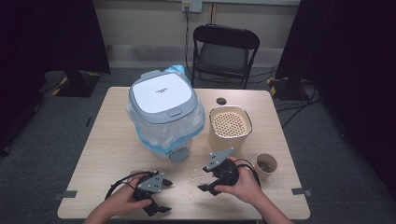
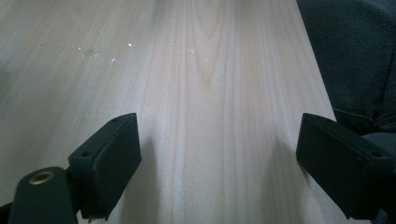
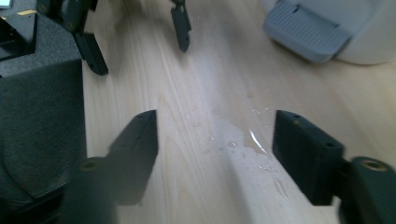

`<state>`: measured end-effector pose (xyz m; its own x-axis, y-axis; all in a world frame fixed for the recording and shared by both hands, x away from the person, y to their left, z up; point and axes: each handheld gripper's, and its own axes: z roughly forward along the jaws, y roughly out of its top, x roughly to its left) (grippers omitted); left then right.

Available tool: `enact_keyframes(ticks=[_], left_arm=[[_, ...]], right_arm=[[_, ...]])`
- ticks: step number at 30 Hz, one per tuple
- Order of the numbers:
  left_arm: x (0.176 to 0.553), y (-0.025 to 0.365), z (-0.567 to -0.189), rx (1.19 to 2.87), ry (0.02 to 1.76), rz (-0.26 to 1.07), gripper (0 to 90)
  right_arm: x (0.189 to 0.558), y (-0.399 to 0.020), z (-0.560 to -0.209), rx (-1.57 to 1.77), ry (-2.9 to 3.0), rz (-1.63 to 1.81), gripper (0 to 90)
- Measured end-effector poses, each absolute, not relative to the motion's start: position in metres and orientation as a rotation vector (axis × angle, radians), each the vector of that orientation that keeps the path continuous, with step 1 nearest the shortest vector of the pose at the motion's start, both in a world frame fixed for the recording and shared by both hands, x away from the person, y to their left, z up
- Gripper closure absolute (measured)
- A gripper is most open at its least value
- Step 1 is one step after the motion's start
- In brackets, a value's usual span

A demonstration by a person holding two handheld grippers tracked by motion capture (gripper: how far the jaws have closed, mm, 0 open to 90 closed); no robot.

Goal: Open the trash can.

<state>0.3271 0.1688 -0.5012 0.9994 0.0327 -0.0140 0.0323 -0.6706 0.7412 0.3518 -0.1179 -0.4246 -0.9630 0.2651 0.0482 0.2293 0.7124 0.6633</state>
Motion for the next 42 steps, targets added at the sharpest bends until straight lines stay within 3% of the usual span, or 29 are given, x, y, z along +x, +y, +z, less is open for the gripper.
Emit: enact_keyframes(ticks=[14,26,42], left_arm=[[0.327,0.169,-0.501,2.309,0.043,0.007,13.3],[0.327,0.169,-0.5,2.313,0.036,0.001,12.9],[0.327,0.169,-0.5,2.313,0.035,-0.001,12.8]], right_arm=[[0.371,-0.12,-0.345,0.437,2.844,1.088,51.9],[0.386,-0.107,-0.298,0.424,2.801,1.078,57.4],[0.406,-0.091,-0.264,0.439,2.767,1.072,60.3]])
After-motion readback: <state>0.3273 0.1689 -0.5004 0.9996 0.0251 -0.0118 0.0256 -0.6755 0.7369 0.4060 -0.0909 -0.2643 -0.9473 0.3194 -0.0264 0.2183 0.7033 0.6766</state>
